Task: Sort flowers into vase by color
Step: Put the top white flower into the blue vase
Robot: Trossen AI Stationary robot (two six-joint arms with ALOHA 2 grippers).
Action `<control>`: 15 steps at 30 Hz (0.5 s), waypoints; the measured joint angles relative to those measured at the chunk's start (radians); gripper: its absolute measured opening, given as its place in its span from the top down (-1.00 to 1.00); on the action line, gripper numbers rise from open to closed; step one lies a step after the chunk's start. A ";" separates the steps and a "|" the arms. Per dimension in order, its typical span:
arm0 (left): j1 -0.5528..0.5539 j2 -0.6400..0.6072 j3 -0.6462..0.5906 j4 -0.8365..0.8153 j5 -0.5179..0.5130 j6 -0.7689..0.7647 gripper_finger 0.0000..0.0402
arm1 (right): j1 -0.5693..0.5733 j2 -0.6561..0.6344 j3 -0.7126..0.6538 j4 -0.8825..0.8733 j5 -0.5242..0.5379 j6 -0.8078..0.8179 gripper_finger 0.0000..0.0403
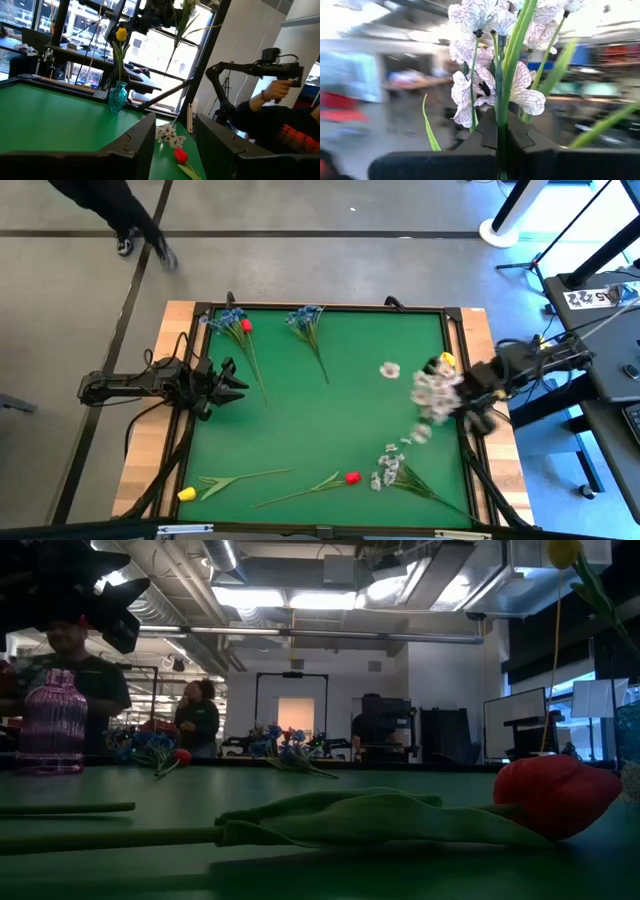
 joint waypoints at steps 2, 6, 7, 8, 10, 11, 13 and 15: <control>0.000 0.000 0.000 0.000 0.000 0.000 0.34 | 0.024 -0.058 -0.018 -0.004 -0.073 0.039 0.99; 0.000 0.000 0.000 0.000 0.000 0.000 0.34 | 0.093 -0.177 -0.048 -0.049 -0.166 0.103 0.99; 0.000 0.000 0.000 0.000 0.000 0.000 0.34 | 0.112 -0.208 -0.054 -0.074 -0.169 0.111 0.99; 0.000 0.000 0.000 0.000 0.000 0.000 0.34 | 0.132 -0.239 -0.060 -0.090 -0.172 0.112 0.99; 0.000 0.000 0.000 0.001 0.000 0.000 0.34 | 0.170 -0.308 -0.070 -0.125 -0.171 0.109 0.99; 0.000 0.000 0.000 0.000 0.000 0.000 0.34 | 0.188 -0.345 -0.076 -0.142 -0.166 0.102 0.99; 0.000 0.000 0.000 0.000 0.000 0.000 0.34 | 0.217 -0.420 -0.081 -0.196 -0.135 0.064 0.99; 0.000 0.000 0.000 0.000 0.000 0.000 0.34 | 0.236 -0.495 -0.081 -0.264 -0.074 0.031 0.99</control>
